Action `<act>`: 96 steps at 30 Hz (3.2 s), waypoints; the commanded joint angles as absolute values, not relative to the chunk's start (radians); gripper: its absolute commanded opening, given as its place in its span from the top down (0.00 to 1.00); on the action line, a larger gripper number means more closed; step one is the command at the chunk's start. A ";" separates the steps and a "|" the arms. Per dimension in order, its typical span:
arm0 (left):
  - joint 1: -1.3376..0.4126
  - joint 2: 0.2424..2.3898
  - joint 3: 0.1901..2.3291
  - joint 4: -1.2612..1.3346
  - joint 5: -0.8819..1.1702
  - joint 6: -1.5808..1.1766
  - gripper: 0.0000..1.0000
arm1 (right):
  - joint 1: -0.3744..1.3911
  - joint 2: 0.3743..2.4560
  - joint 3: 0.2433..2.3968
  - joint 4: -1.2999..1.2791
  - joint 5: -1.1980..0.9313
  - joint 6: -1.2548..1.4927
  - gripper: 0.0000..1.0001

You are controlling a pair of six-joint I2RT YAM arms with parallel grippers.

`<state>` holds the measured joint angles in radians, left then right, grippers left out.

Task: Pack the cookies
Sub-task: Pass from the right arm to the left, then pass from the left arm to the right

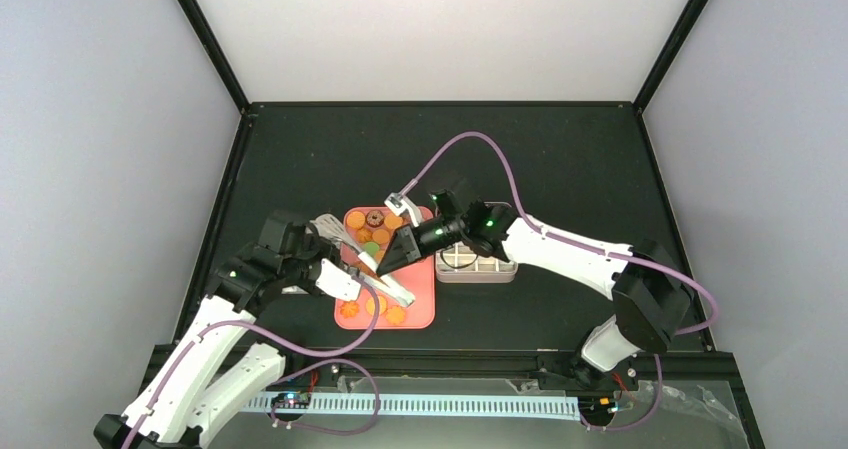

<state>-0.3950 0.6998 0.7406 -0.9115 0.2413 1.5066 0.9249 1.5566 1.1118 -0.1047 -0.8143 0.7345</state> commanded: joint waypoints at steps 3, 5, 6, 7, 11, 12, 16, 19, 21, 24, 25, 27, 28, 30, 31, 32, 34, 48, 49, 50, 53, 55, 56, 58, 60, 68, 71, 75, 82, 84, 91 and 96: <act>-0.402 0.689 0.756 -0.893 0.195 1.479 0.98 | 0.908 1.522 1.106 -0.144 -0.815 0.687 0.95; -0.402 0.688 0.778 -0.910 0.238 1.447 0.98 | 0.906 1.520 1.115 -0.168 -0.797 0.670 0.95; -0.402 0.689 0.791 -0.922 0.265 1.430 0.98 | 0.907 1.518 1.121 -0.175 -0.788 0.663 0.94; -0.402 0.691 0.805 -0.935 0.298 1.412 0.98 | 0.907 1.515 1.127 -0.184 -0.778 0.656 0.92; -0.402 0.727 0.879 -0.994 0.470 1.237 0.98 | 0.906 1.484 1.146 -0.200 -0.721 0.621 0.75; -0.402 0.745 0.898 -1.010 0.508 1.179 0.98 | 0.907 1.470 1.144 -0.195 -0.704 0.614 0.70; -0.402 0.833 0.955 -1.046 0.658 0.924 0.99 | 0.904 1.403 1.124 -0.164 -0.632 0.594 0.46; -0.402 0.888 0.970 -1.072 0.784 0.777 0.98 | 0.895 1.345 1.084 -0.109 -0.576 0.605 0.23; -0.401 0.915 0.973 -1.075 0.855 0.697 0.98 | 0.879 1.300 1.048 -0.064 -0.547 0.624 0.15; -0.402 0.935 0.968 -1.066 0.941 0.626 0.98 | 0.844 1.234 0.973 0.045 -0.535 0.677 0.07; -0.402 0.936 0.967 -1.056 0.958 0.606 0.98 | 0.834 1.207 0.951 0.089 -0.533 0.694 0.05; -0.402 0.930 0.968 -1.026 0.969 0.564 0.98 | 0.815 1.173 0.918 0.128 -0.525 0.711 0.03; -0.402 0.928 0.969 -1.013 0.973 0.549 0.99 | 0.810 1.158 0.908 0.137 -0.518 0.714 0.02; -0.401 0.919 0.971 -0.988 0.968 0.518 0.98 | 0.807 1.131 0.890 0.141 -0.491 0.707 0.01; -0.401 0.916 0.971 -0.978 0.970 0.506 0.99 | 0.807 1.117 0.879 0.144 -0.481 0.700 0.00; -0.401 0.914 0.971 -0.967 0.976 0.498 0.99 | 0.806 1.104 0.861 0.153 -0.474 0.694 0.00; -0.401 0.912 0.967 -0.946 0.988 0.479 0.98 | 0.806 1.088 0.836 0.178 -0.480 0.693 0.00; -0.401 0.971 0.971 -0.927 1.121 0.461 0.98 | 0.823 1.146 0.852 0.324 -0.598 0.592 0.12; -0.402 0.974 0.973 -0.929 1.123 0.462 0.98 | 0.823 1.163 0.867 0.324 -0.616 0.586 0.12; -0.401 0.979 0.977 -0.936 1.125 0.466 0.98 | 0.822 1.179 0.885 0.321 -0.638 0.581 0.14; -0.402 0.986 0.992 -0.971 1.125 0.497 0.98 | 0.823 1.227 0.927 0.313 -0.693 0.580 0.21; -0.401 0.988 0.997 -0.986 1.120 0.508 0.99 | 0.823 1.247 0.935 0.319 -0.717 0.586 0.27; -0.402 0.987 0.998 -0.987 1.117 0.508 0.98 | 0.823 1.250 0.938 0.323 -0.723 0.589 0.30; -0.401 0.983 0.997 -0.984 1.112 0.507 0.98 | 0.823 1.255 0.938 0.324 -0.731 0.591 0.35; -0.400 0.985 0.998 -0.979 1.107 0.505 0.99 | 0.823 1.257 0.938 0.317 -0.737 0.589 0.38; -0.401 0.994 0.996 -0.964 1.116 0.498 0.99 | 0.824 1.273 0.948 0.311 -0.761 0.572 0.47; -0.401 0.994 0.995 -0.973 1.120 0.504 0.99 | 0.823 1.289 0.963 0.304 -0.751 0.561 0.48; -0.401 0.989 0.997 -0.996 1.115 0.532 0.98 | 0.824 1.308 0.990 0.290 -0.768 0.541 0.48; -0.402 0.983 0.998 -1.024 1.101 0.568 0.99 | 0.823 1.295 1.020 0.228 -0.795 0.487 0.55; -0.401 0.987 0.998 -1.028 1.099 0.571 0.99 | 0.823 1.291 1.028 0.195 -0.795 0.469 0.61; -0.401 0.991 1.020 -1.027 1.038 0.584 0.93 | 0.823 1.269 1.015 0.179 -0.720 0.464 0.69; -0.400 0.994 1.068 -1.032 0.835 0.568 0.78 | 0.822 1.250 0.997 0.156 -0.617 0.446 0.71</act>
